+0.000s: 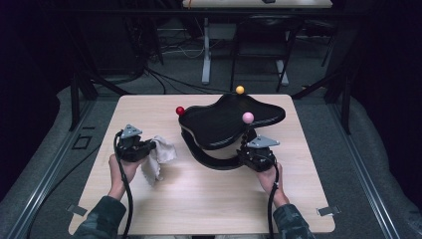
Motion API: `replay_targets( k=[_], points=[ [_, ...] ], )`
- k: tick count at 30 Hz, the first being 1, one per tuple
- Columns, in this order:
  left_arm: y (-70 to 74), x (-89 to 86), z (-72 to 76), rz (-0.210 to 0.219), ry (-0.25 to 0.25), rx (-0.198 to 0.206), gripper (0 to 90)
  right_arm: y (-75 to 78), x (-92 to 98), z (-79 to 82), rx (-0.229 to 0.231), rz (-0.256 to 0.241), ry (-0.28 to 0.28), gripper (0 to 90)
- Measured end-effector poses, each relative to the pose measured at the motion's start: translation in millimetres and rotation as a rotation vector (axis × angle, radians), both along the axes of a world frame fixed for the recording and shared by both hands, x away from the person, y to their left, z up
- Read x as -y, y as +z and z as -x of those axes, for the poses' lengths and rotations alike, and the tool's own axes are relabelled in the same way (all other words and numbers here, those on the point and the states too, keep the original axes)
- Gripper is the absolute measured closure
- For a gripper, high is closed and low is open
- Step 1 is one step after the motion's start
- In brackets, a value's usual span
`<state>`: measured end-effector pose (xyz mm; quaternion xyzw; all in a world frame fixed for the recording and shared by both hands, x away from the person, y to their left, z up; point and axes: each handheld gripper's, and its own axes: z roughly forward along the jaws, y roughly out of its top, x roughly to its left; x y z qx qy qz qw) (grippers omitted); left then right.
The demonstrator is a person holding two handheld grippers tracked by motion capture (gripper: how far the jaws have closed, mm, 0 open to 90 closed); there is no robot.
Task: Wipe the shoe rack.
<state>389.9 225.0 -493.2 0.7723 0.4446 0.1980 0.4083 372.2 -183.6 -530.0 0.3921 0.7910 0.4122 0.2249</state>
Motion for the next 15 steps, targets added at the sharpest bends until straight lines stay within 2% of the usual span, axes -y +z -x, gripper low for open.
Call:
replay_targets(
  k=[4,6,8,12,15],
  points=[
    [2.3,5.6,-16.6,-0.014,-0.004,-0.011,81.7,3.4,0.1,3.8,0.009,0.007,-0.017,70.4],
    [5.4,8.8,-25.1,-0.008,-0.003,-0.015,81.7,4.7,1.7,5.0,0.002,0.008,-0.014,74.1],
    [9.3,13.6,-33.0,-0.019,0.001,-0.011,81.7,4.1,1.0,5.2,0.005,-0.002,-0.015,74.4],
    [17.7,26.4,-46.2,-0.041,-0.005,-0.003,81.8,3.7,-1.3,6.1,0.008,0.019,-0.032,75.0],
    [21.6,36.8,-55.9,-0.066,-0.01,-0.002,81.8,3.5,-0.5,6.1,0.0,0.008,-0.031,75.0]
  ],
)
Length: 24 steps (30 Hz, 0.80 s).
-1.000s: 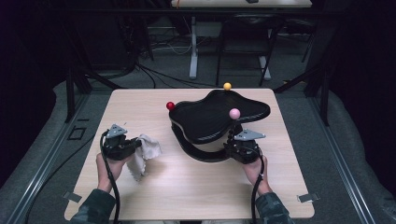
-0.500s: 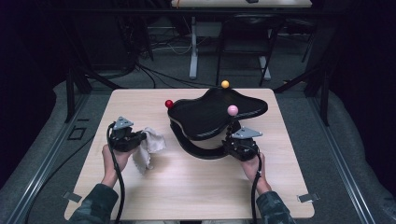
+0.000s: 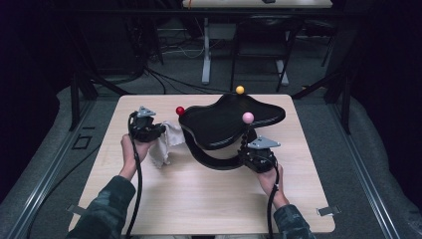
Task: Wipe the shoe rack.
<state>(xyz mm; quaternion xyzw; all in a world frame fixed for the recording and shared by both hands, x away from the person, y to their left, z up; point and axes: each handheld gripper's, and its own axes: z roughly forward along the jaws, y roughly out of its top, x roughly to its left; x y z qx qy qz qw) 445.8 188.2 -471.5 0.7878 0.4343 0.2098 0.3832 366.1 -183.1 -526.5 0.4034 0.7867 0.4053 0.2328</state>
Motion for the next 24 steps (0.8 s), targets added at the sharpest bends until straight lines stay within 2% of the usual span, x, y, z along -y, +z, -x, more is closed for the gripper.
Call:
replay_targets(
  k=[4,7,11,14,24],
  points=[
    [2.7,11.3,-11.8,-0.01,0.0,-0.007,81.8,1.9,-2.7,0.2,0.0,0.012,-0.016,74.2],
    [2.2,20.3,-19.0,-0.017,-0.012,-0.021,81.8,5.7,-1.3,0.8,0.011,-0.022,-0.021,73.6],
    [0.4,30.5,-26.6,-0.041,-0.018,-0.03,81.9,6.7,0.1,1.1,0.009,-0.031,-0.024,74.8],
    [-0.1,30.9,-29.9,-0.025,-0.009,-0.036,82.2,6.0,0.7,1.0,0.007,-0.04,-0.017,75.1],
    [0.7,30.0,-22.5,0.009,-0.021,-0.03,82.3,4.3,-2.1,-0.1,0.01,-0.031,-0.025,74.9]
  ],
)
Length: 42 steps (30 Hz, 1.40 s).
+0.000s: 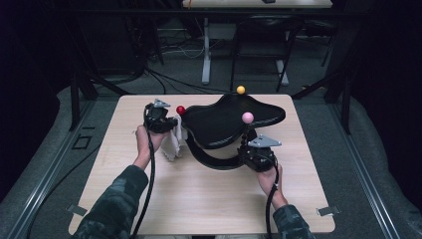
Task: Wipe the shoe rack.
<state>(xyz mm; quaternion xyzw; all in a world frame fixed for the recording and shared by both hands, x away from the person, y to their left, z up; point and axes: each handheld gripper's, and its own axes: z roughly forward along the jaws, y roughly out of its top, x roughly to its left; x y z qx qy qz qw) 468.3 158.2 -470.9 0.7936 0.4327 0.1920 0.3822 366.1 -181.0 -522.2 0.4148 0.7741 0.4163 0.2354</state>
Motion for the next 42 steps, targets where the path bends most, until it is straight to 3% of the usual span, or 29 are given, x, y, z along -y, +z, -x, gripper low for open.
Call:
replay_targets(
  k=[2,9,23,42],
  points=[
    [0.0,0.1,2.6,0.014,0.0,-0.002,82.3,-1.0,-2.4,-0.7,-0.002,0.023,-0.015,75.2],
    [1.3,3.3,17.3,0.037,-0.007,0.012,82.2,-1.4,-1.9,-0.9,-0.002,0.01,-0.001,75.0],
    [15.5,19.9,56.8,0.079,-0.091,0.063,82.1,1.4,-2.3,2.5,0.0,0.019,-0.002,74.5],
    [34.5,27.9,103.9,0.093,-0.154,0.099,82.0,2.1,-3.4,3.5,-0.003,0.021,-0.002,74.6]
  ],
)
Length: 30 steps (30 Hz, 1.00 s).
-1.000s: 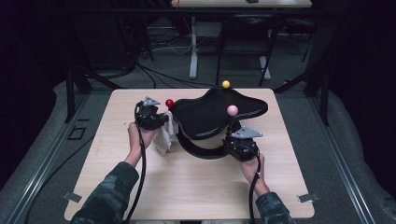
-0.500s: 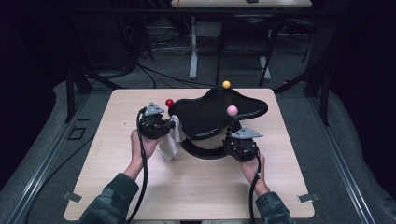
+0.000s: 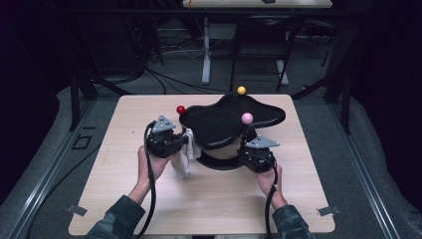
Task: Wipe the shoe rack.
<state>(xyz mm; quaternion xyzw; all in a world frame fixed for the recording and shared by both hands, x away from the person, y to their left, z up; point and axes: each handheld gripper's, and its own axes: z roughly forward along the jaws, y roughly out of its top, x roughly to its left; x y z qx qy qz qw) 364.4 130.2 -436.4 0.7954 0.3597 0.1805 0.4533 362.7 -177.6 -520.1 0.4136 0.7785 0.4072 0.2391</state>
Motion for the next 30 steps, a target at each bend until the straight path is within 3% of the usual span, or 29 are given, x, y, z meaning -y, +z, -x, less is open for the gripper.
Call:
replay_targets(
  k=[19,26,30],
  points=[
    [32.4,18.0,41.6,-0.021,-0.071,0.053,82.0,0.1,0.1,-0.2,0.0,0.002,-0.001,74.6],
    [40.1,25.7,49.4,-0.027,-0.11,0.067,82.0,0.1,0.1,-0.2,0.0,0.002,0.001,74.6],
    [39.9,25.3,47.0,-0.035,-0.107,0.066,82.1,0.2,0.0,-0.2,0.0,0.002,0.0,74.7]
  ],
)
